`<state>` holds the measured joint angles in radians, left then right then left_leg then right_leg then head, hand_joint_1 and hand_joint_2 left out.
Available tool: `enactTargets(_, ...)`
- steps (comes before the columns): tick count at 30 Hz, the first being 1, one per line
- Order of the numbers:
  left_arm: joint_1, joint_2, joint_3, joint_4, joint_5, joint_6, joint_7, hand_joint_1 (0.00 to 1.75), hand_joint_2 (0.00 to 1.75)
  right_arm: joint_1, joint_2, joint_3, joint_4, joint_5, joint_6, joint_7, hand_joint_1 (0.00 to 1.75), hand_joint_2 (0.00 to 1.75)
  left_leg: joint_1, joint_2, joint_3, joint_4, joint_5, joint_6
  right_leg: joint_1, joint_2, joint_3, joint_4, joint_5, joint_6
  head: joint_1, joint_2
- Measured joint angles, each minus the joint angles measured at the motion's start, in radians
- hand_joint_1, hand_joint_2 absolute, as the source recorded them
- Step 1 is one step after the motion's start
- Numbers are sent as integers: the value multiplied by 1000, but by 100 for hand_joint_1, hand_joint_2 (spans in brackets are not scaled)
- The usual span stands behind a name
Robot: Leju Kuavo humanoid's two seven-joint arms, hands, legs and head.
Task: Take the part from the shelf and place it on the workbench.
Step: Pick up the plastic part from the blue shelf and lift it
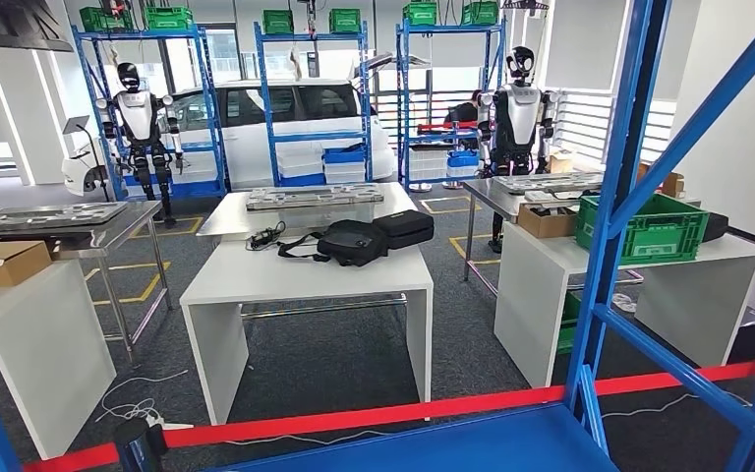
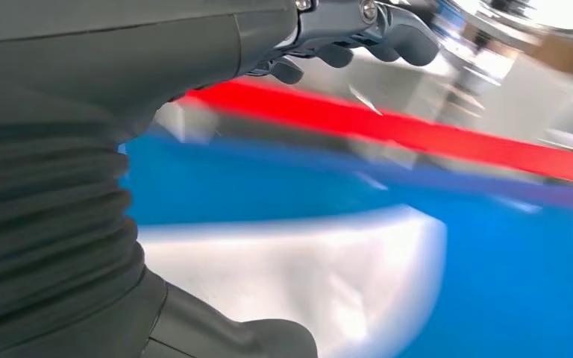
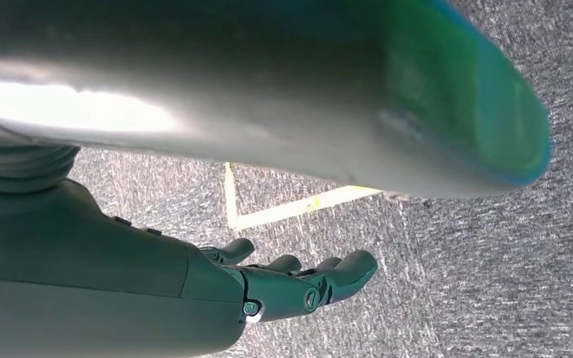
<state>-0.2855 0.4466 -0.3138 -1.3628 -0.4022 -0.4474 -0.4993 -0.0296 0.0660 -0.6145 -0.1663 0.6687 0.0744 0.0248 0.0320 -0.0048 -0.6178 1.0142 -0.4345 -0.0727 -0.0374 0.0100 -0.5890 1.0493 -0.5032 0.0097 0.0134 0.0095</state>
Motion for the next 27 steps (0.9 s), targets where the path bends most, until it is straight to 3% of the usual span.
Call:
enactTargets(4,5,-2,17,-5,197,-140,-79,0,175,0,0,-1,0,1,0,-1,0,0,0,0,-1,2,-1,2,0,0,0,0,0,1,0,0)
enactTargets(13,37,-5,59,-60,292,-274,-114,0,175,0,0,-5,0,1,-1,-1,0,0,0,0,-1,3,-2,3,0,0,1,-1,1,3,0,0)
enactTargets(21,55,-33,67,-92,219,-298,-93,0,175,-1,0,-25,0,1,-3,-5,0,0,0,0,-2,4,-2,5,0,0,1,-2,1,4,0,0)
enactTargets(27,63,-34,57,-92,106,-265,-70,0,175,-1,0,-28,0,8,-3,-5,0,0,0,0,-3,4,-2,5,0,0,1,-2,1,4,0,0)
